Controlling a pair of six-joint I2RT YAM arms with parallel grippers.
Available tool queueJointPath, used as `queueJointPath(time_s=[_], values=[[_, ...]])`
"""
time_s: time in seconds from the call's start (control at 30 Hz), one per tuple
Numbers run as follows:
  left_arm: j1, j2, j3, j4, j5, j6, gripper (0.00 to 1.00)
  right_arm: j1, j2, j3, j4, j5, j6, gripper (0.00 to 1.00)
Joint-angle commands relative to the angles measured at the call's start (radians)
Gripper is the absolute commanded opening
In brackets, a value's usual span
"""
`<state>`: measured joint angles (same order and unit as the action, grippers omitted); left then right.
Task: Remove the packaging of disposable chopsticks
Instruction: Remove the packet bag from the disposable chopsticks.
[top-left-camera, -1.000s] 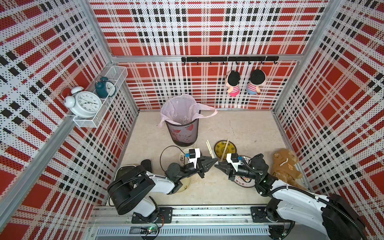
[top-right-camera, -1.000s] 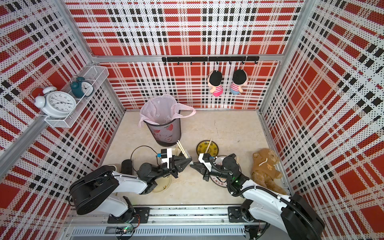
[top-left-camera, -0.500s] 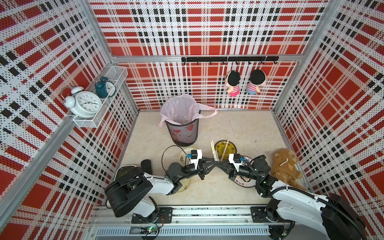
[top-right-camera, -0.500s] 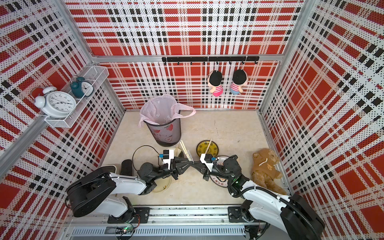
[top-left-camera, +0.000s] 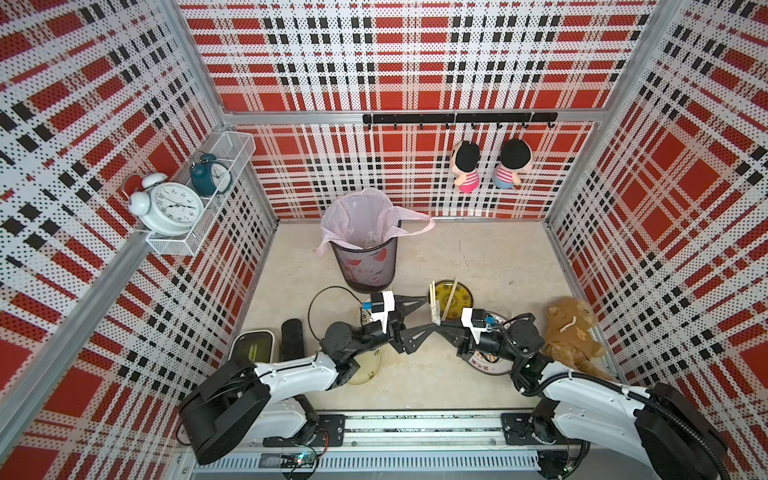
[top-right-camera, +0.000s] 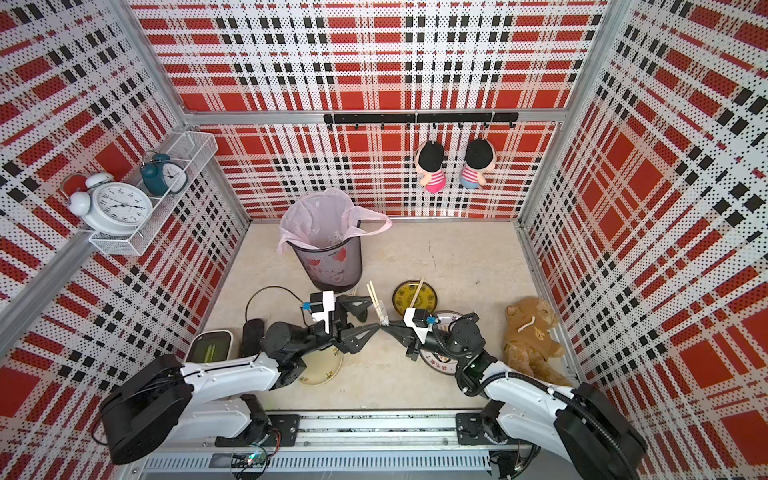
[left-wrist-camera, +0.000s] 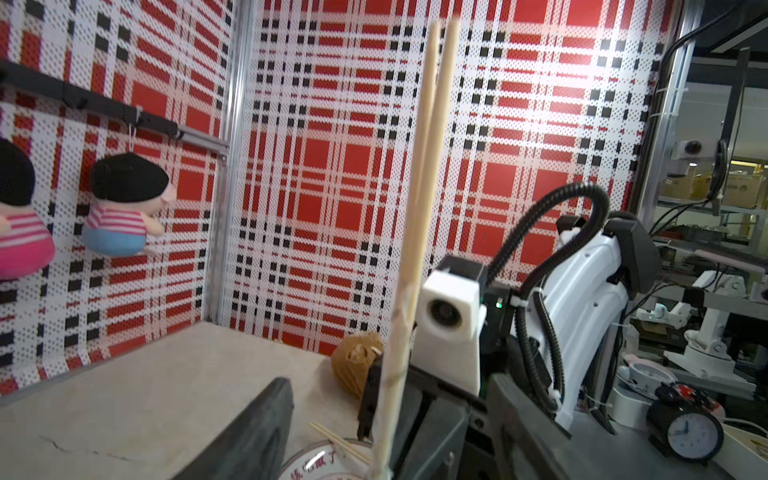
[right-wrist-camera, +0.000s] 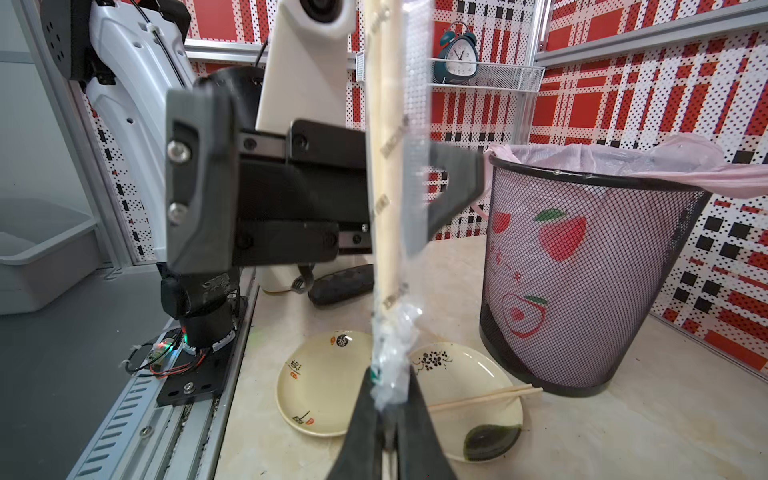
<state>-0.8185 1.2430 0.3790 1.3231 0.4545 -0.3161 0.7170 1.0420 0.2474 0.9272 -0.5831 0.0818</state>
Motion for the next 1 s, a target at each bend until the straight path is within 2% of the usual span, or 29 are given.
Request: queueJointPath(time_s=[0.0, 0.17, 0.3, 0.37, 0.47, 0.73, 0.9, 0.97], values=[[0.017, -0.025, 0.053, -0.037, -0.010, 0.025, 0.75, 0.002, 0.011, -0.008, 0.036, -0.024, -0.001, 0.00], [0.022, 0.001, 0.103, -0.061, 0.044, 0.017, 0.58, 0.002, 0.000, -0.011, 0.019, -0.020, -0.008, 0.00], [0.022, 0.044, 0.119, -0.065, 0.071, 0.000, 0.24, 0.002, -0.016, -0.011, 0.010, -0.016, -0.011, 0.00], [0.022, 0.059, 0.119, -0.065, 0.074, -0.001, 0.12, 0.002, -0.021, -0.010, 0.009, -0.017, -0.010, 0.00], [0.022, 0.071, 0.108, -0.065, 0.073, -0.002, 0.10, 0.003, -0.024, -0.010, 0.006, -0.014, -0.009, 0.00], [0.016, 0.124, 0.058, -0.037, 0.059, -0.001, 0.17, 0.002, -0.036, -0.001, 0.018, -0.008, 0.000, 0.00], [0.016, 0.176, 0.027, 0.021, 0.068, -0.028, 0.15, 0.002, -0.042, 0.006, 0.013, -0.003, -0.001, 0.00], [0.016, 0.197, 0.024, 0.038, 0.075, -0.038, 0.11, 0.003, -0.044, 0.010, 0.004, -0.005, -0.002, 0.00]])
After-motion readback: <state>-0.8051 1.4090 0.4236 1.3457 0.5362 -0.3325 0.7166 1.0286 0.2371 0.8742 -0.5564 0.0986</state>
